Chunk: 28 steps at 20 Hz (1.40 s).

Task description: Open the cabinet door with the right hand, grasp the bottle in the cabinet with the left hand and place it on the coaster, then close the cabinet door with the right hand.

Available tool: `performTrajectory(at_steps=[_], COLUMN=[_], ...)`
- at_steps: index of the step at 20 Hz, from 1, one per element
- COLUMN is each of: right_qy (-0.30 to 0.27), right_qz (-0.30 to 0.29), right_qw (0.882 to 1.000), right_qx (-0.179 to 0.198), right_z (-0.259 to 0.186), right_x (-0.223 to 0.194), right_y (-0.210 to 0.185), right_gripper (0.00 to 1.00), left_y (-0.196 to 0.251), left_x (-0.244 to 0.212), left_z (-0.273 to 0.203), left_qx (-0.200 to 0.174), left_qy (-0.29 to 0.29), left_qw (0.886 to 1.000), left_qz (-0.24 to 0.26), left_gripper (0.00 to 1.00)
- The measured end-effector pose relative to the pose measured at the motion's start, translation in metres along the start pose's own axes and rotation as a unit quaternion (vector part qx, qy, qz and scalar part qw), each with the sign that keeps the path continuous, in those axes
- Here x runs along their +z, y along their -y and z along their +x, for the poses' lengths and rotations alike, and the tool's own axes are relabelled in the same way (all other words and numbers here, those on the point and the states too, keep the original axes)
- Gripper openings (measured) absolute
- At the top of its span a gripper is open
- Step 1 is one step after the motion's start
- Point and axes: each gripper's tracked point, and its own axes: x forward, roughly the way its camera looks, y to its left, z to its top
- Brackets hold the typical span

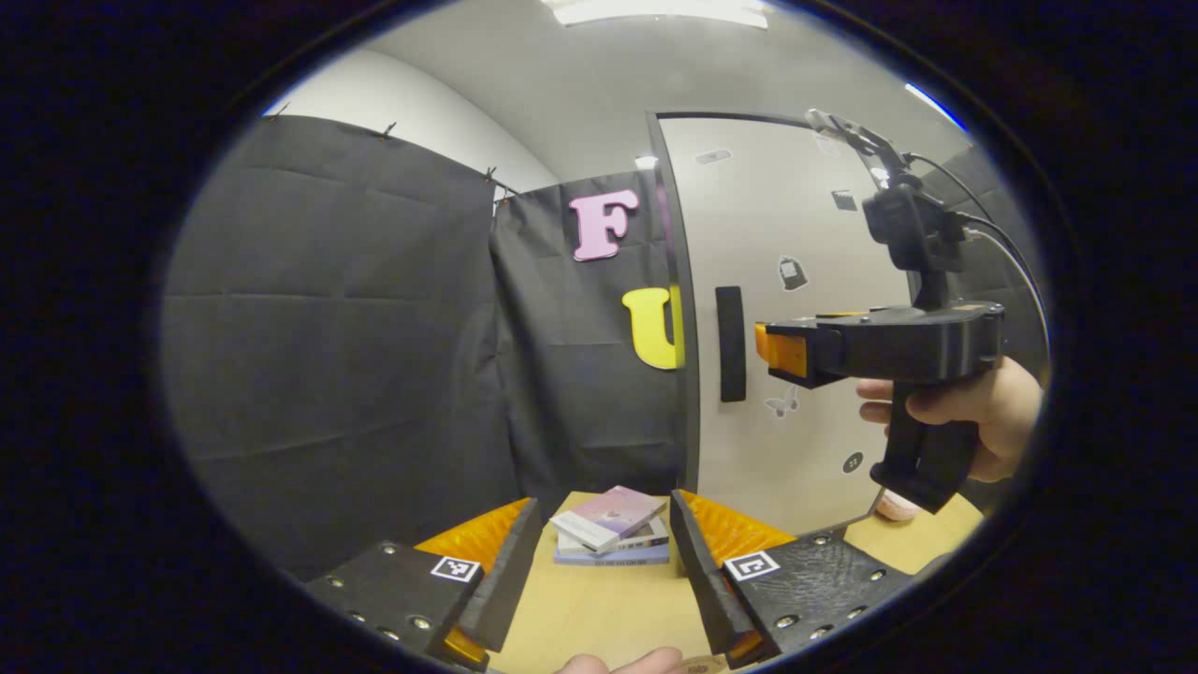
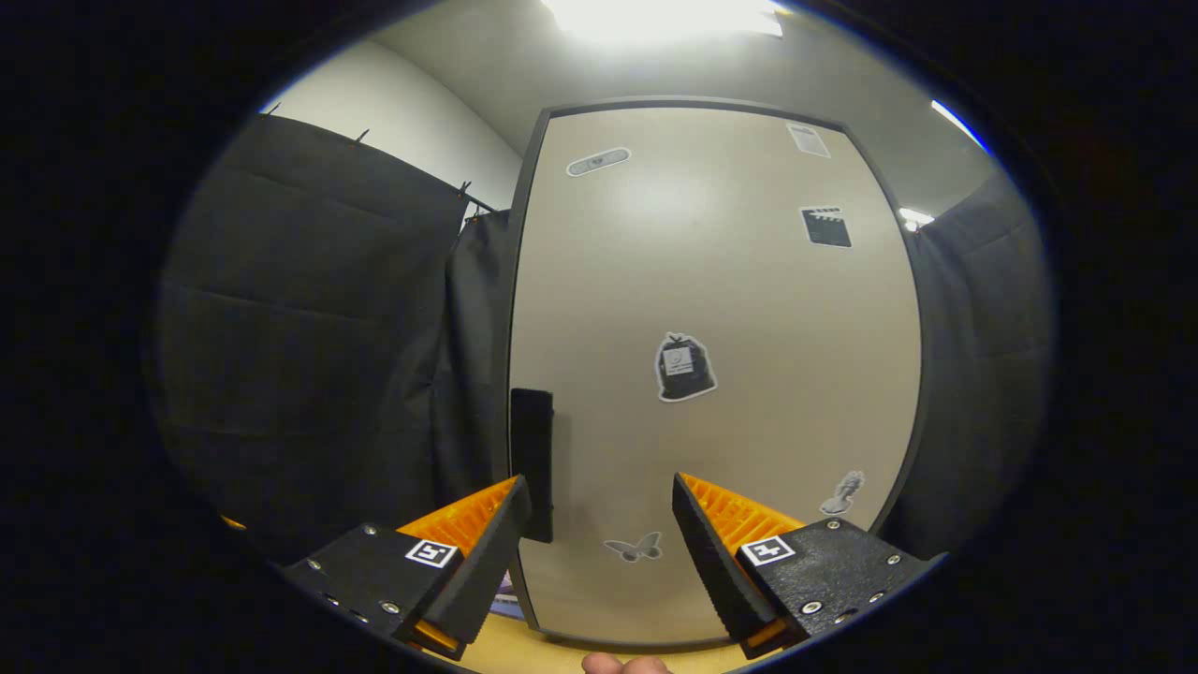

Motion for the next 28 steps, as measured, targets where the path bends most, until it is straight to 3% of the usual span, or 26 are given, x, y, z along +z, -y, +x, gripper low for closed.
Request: performTrajectory(at_steps=[2, 7, 9, 11, 12, 14, 21, 28], right_qy=[-0.005, -0.021, -0.04, -0.06, -0.062, -0.066, -0.074, -0.08], right_qz=[-0.004, -0.008, -0.011, -0.006, -0.003, -0.004, -0.018, -0.022], right_qw=[1.0, 1.0, 0.999, 0.998, 0.998, 0.998, 0.996, 0.992], right_qx=[0.006, 0.014, 0.028, 0.022, 0.019, 0.021, 0.054, 0.094], right_z=[0.016, 0.052, 0.057, 0.063, 0.064, 0.062, 0.056, 0.036], right_x=[-0.007, -0.024, -0.033, -0.041, -0.041, -0.04, -0.042, -0.038], right_y=[-0.014, -0.034, -0.044, -0.041, -0.039, -0.041, -0.041, -0.047], right_gripper=[0.95, 0.95, 0.9, 0.64, 0.4, 0.31, 0.22, 0.23], left_y=[-0.008, -0.026, -0.027, -0.035, -0.039, -0.041, -0.037, -0.028], left_x=[-0.011, -0.032, -0.035, -0.038, -0.039, -0.041, -0.039, -0.038], left_z=[-0.003, -0.004, -0.005, -0.003, 0.0, 0.001, 0.022, 0.004], left_qx=[0.008, 0.022, 0.025, 0.027, 0.028, 0.029, 0.021, 0.01], left_qy=[-0.011, -0.026, -0.03, -0.032, -0.034, -0.034, -0.031, -0.032], left_qw=[1.0, 0.999, 0.999, 0.999, 0.999, 0.999, 0.999, 0.999], left_qz=[-0.003, -0.001, 0.001, -0.002, -0.004, -0.007, -0.01, -0.013], left_gripper=[0.76, 0.79, 0.79, 0.76, 0.79, 0.79, 0.79, 0.79])
